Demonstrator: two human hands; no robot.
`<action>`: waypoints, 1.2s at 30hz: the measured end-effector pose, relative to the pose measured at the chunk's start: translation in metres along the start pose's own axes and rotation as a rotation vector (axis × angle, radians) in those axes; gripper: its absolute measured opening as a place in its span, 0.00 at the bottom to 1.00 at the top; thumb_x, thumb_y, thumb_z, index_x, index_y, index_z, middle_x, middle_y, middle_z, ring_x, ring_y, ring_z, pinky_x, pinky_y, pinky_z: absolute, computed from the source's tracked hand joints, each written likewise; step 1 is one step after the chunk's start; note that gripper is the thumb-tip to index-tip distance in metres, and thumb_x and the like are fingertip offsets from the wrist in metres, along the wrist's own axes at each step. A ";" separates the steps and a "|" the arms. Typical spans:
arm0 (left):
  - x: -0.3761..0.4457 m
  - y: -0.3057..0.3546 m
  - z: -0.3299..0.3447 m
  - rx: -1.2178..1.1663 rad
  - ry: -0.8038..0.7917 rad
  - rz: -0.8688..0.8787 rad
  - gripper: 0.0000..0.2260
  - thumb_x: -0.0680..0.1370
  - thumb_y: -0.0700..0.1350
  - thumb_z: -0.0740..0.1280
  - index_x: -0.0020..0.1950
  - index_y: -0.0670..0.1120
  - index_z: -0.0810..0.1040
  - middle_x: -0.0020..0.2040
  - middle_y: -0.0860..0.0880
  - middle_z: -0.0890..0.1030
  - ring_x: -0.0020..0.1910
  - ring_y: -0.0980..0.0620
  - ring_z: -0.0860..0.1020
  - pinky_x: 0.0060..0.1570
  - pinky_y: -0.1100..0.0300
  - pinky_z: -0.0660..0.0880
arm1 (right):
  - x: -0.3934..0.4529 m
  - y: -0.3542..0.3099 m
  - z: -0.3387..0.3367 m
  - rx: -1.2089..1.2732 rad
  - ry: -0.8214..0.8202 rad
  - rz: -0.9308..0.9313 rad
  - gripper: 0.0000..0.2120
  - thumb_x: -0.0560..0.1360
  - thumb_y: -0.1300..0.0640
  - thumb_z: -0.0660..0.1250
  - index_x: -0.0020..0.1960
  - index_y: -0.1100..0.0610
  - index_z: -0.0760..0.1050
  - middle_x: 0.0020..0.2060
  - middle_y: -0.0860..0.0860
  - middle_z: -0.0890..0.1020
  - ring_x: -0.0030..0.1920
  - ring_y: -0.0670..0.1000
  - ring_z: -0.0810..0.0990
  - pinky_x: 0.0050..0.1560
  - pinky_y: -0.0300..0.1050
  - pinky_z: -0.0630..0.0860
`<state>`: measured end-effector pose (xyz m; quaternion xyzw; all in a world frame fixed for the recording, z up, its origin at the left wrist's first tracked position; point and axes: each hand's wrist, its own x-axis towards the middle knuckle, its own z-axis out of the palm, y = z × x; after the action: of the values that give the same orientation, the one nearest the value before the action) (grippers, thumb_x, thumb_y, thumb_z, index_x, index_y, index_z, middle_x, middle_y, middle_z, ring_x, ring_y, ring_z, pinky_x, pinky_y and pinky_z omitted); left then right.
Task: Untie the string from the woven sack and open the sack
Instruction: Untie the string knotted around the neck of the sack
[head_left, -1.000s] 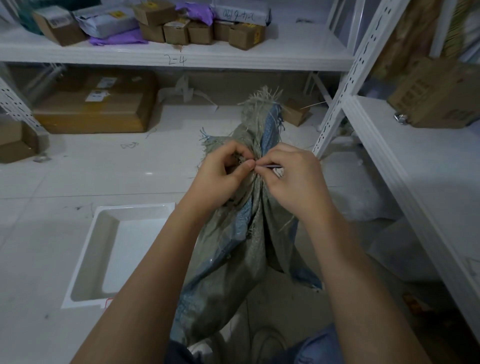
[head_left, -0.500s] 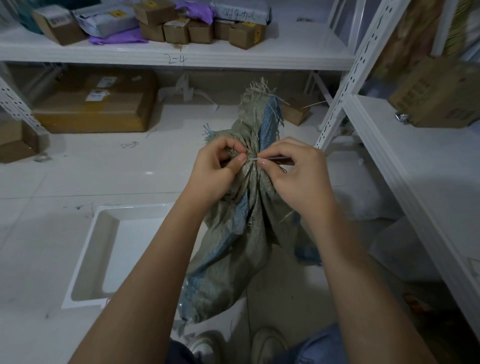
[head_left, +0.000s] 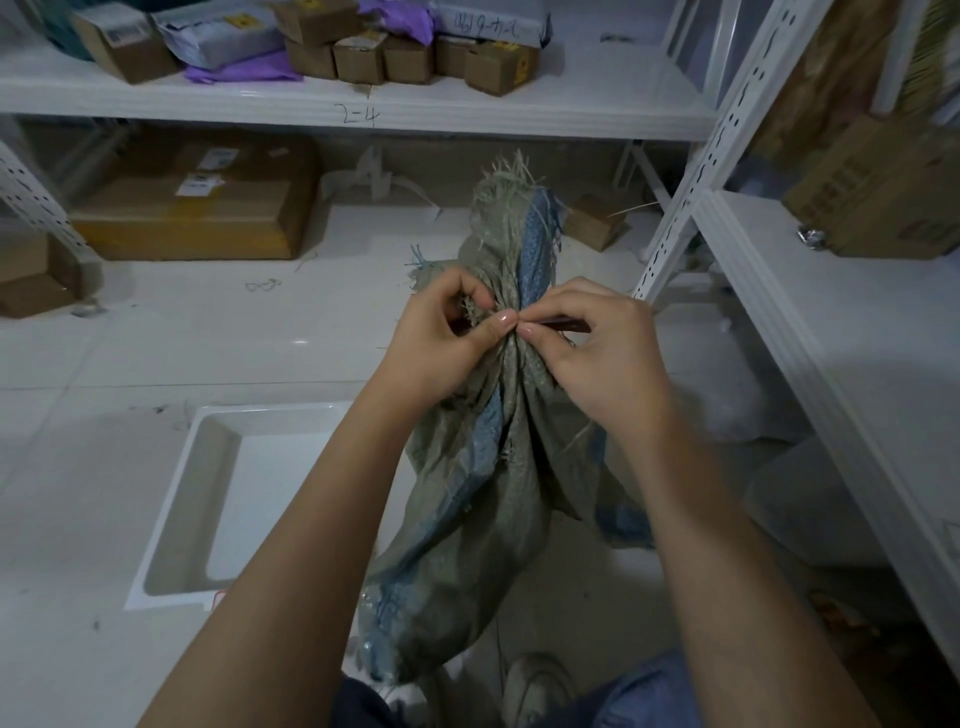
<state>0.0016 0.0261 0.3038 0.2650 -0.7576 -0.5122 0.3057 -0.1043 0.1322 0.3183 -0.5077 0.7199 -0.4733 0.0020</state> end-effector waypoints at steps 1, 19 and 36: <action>0.000 0.000 0.000 0.000 0.001 -0.007 0.11 0.74 0.42 0.71 0.39 0.51 0.69 0.31 0.49 0.71 0.25 0.59 0.66 0.26 0.67 0.63 | 0.000 -0.001 0.000 0.005 -0.004 0.005 0.04 0.69 0.65 0.73 0.44 0.61 0.84 0.38 0.48 0.80 0.43 0.45 0.79 0.44 0.24 0.73; -0.003 0.002 0.001 -0.136 -0.064 -0.138 0.13 0.74 0.45 0.70 0.50 0.44 0.68 0.37 0.42 0.72 0.31 0.49 0.68 0.30 0.58 0.66 | 0.000 0.003 0.000 0.088 -0.011 0.098 0.06 0.69 0.65 0.73 0.46 0.59 0.84 0.37 0.43 0.78 0.42 0.47 0.81 0.47 0.37 0.78; -0.001 0.002 -0.002 -0.143 -0.069 0.049 0.06 0.74 0.36 0.69 0.49 0.42 0.75 0.42 0.53 0.76 0.41 0.61 0.76 0.45 0.66 0.73 | 0.003 0.003 -0.005 0.153 -0.027 0.166 0.07 0.70 0.65 0.72 0.45 0.56 0.82 0.37 0.42 0.79 0.41 0.47 0.81 0.49 0.37 0.79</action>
<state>0.0039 0.0261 0.3061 0.2061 -0.7354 -0.5663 0.3098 -0.1101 0.1336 0.3199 -0.4512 0.7210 -0.5182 0.0897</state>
